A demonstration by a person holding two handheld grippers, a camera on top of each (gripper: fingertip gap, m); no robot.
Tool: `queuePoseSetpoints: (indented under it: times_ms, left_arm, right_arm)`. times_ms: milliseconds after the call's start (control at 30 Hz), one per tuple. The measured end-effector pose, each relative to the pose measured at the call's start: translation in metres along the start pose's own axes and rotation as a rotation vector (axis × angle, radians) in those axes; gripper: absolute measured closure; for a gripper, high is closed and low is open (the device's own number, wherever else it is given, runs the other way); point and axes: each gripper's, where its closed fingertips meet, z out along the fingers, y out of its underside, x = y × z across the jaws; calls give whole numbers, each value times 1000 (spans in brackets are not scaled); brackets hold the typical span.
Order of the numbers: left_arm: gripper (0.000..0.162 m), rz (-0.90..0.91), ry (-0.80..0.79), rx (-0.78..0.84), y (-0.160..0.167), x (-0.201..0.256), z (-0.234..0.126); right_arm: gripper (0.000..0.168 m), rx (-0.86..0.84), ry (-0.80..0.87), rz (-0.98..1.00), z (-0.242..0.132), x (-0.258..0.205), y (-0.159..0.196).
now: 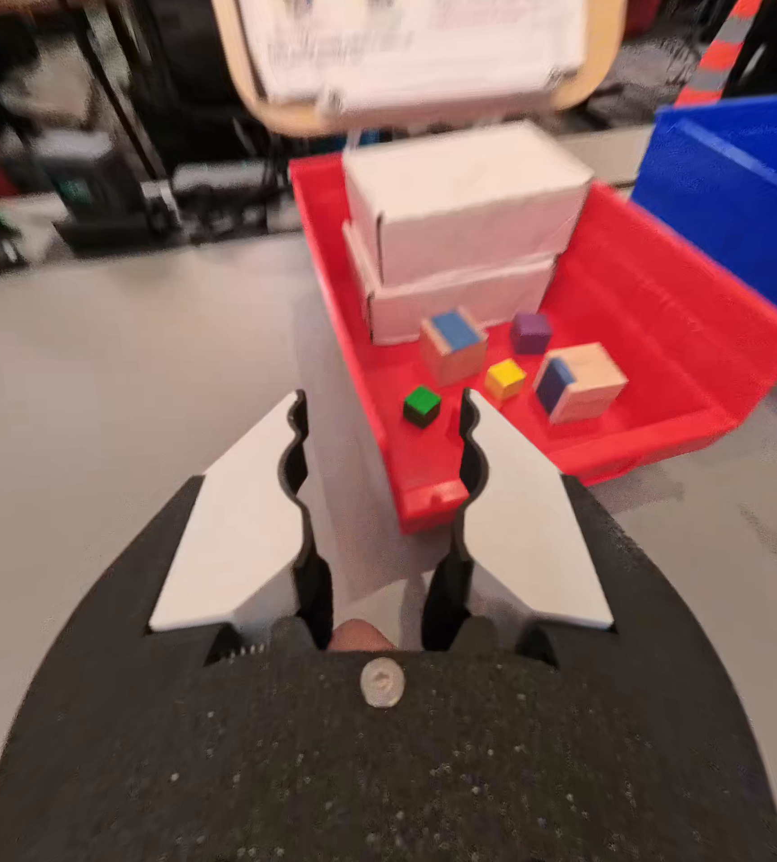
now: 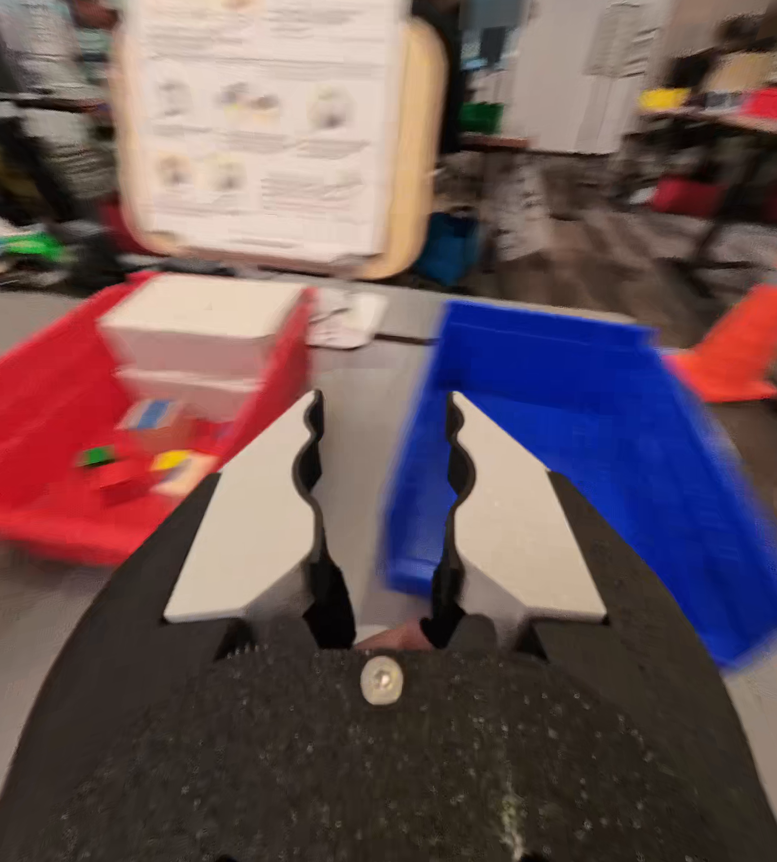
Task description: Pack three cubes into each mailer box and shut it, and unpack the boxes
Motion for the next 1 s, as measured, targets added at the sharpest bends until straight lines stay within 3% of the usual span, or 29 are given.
queuePoseSetpoints:
  times_ms: [100,167,233,300,367,467,600,733,833,1000]
  left_arm:
    - [102,-71,50,-127,33,-6,26]
    - [119,-42,78,-138,37,0,37]
    - [149,-36,51,-134,37,-3,44]
    - [155,-58,33,-139,37,-9,44]
    - [161,-86,10,-147,33,-23,38]
    - [162,-136,11,-139,31,-64,23]
    - [162,-114,-52,-123,31,-154,-1]
    - [162,-71,-100,-105,40,-235,-9]
    - [162,-112,-78,-87,43,-267,-6]
    - [161,-130,-59,-87,58,-285,13]
  right_arm:
    - [115,-97,-76,12,24,-81,47]
    - [114,-162,-74,60,37,-104,74]
    - [133,-223,-46,110,50,-113,94]
    - [164,-279,23,96,57,-113,109]
    - [166,-231,76,61,53,-122,99]
    - [167,-144,160,52,48,-158,74]
    - [165,-94,59,83,64,-246,55]
    - [164,-150,-20,99,90,-330,64]
    - [164,-145,-24,36,107,-364,65]
    - [162,-184,-97,37,127,-383,79]
